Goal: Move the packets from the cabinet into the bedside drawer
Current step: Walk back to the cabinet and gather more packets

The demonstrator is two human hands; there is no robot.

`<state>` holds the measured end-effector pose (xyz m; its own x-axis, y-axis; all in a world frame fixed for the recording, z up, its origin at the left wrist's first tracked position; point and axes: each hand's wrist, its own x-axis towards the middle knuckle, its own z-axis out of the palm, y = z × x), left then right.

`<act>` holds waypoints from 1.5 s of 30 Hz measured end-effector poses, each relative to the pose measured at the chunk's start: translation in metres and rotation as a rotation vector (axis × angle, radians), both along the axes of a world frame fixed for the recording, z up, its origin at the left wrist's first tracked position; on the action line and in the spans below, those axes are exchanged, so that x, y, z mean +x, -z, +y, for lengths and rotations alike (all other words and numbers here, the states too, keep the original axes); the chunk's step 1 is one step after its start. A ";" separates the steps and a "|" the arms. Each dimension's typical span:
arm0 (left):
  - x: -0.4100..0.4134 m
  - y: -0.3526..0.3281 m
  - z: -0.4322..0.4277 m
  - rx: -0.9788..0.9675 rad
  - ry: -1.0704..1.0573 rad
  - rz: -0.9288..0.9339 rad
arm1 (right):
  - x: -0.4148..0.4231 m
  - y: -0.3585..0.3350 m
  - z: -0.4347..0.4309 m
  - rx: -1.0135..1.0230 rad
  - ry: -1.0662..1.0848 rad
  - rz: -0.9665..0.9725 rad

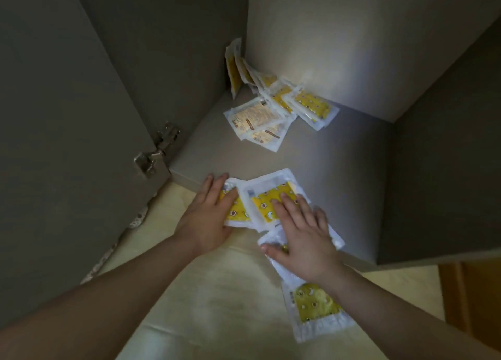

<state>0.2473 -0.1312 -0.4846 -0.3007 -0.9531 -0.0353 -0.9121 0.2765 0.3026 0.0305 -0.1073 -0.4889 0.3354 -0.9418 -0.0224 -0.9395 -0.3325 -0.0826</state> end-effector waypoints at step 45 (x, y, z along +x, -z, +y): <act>-0.034 0.001 0.069 0.776 -0.644 0.735 | 0.032 -0.016 0.048 0.788 1.165 -1.674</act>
